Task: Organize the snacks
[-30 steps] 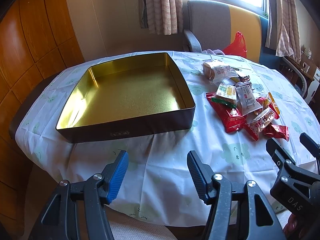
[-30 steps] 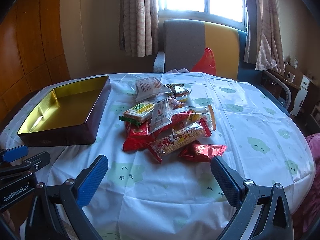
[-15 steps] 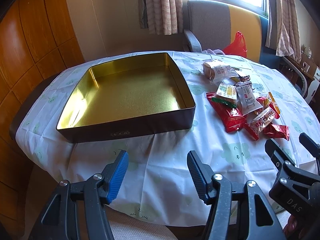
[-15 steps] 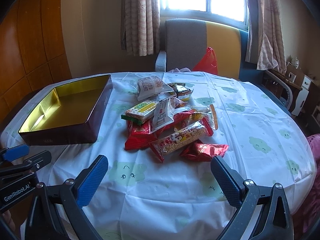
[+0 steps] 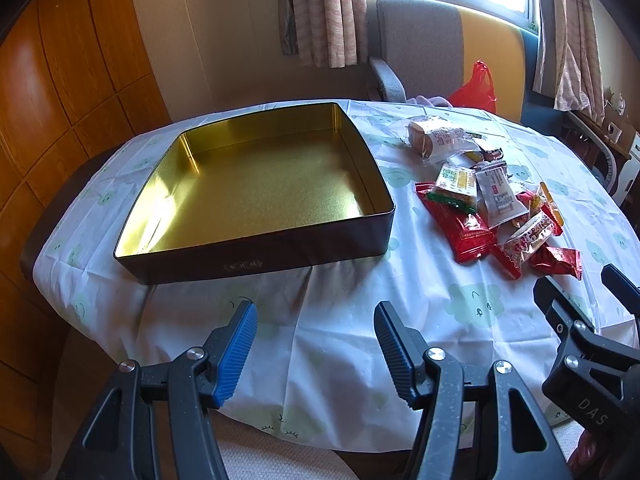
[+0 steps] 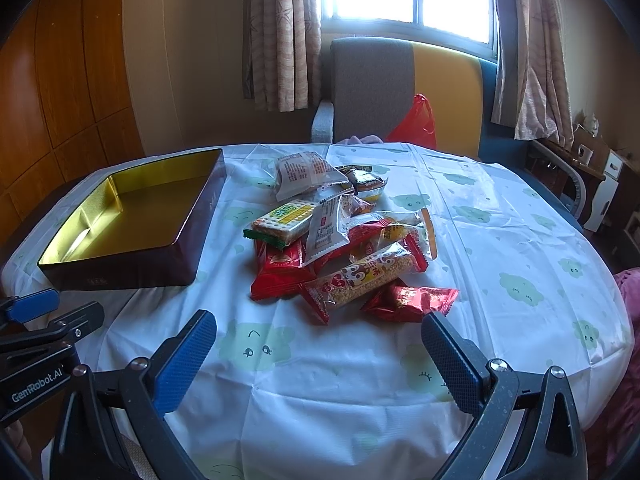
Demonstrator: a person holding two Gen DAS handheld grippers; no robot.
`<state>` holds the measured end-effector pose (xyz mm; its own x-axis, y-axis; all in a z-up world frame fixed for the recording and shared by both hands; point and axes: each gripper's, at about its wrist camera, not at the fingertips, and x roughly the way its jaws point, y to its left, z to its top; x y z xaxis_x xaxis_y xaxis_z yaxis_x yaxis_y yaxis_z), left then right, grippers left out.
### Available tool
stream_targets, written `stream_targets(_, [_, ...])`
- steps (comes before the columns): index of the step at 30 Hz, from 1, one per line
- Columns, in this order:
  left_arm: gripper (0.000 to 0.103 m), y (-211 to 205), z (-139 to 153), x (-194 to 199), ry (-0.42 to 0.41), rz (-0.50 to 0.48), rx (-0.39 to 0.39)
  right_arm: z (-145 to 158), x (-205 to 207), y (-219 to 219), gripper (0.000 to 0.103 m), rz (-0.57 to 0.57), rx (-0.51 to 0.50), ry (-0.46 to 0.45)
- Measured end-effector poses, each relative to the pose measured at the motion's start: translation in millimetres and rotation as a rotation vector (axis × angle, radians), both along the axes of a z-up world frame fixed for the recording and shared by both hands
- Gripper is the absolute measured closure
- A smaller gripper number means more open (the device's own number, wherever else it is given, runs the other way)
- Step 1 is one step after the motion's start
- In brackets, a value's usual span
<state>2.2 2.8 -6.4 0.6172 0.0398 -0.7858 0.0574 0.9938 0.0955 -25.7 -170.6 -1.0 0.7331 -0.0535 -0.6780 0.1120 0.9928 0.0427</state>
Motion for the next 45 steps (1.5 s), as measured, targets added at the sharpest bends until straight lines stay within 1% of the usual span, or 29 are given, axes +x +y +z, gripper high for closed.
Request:
stream_targets(19, [0.041, 0, -3, 0, 0.012, -0.001, -0.001, 1, 0, 1, 0.000, 0.005, 0.008, -0.007])
stream_targets(27, [0.041, 6, -9, 4, 0.059, 0.003, -0.044, 1, 1, -3, 0.000, 0.027, 0.021, -0.013])
stream_targets(32, [0.041, 10, -13, 7, 0.096, -0.014, -0.106, 3, 5, -5, 0.000, 0.066, -0.002, -0.031])
stream_targets(34, [0.041, 12, -14, 8, 0.116, -0.033, -0.161, 4, 7, -8, 0.000, 0.085, -0.014, -0.037])
stream_targets(36, [0.041, 15, -16, 8, 0.135, -0.058, -0.235, 4, 10, -17, 0.000, 0.103, -0.002, -0.042])
stream_targets(38, [0.041, 19, -18, 9, 0.154, -0.089, -0.342, 2, 12, -28, 0.000, 0.103, 0.001, -0.047])
stream_targets(40, [0.041, 20, -20, 10, 0.180, -0.102, -0.410, -1, 14, -41, 0.000, 0.084, -0.019, -0.031])
stream_targets(41, [0.041, 19, -22, 10, 0.192, -0.104, -0.420, -2, 14, -47, 0.000, 0.078, -0.031, -0.025])
stream_targets(43, [0.041, 14, -23, 9, 0.210, -0.110, -0.394, -4, 14, -59, 0.000, 0.067, -0.059, -0.017])
stream_targets(45, [0.041, 8, -25, 9, 0.223, -0.134, -0.386, -7, 14, -69, 0.000, 0.055, -0.087, -0.009])
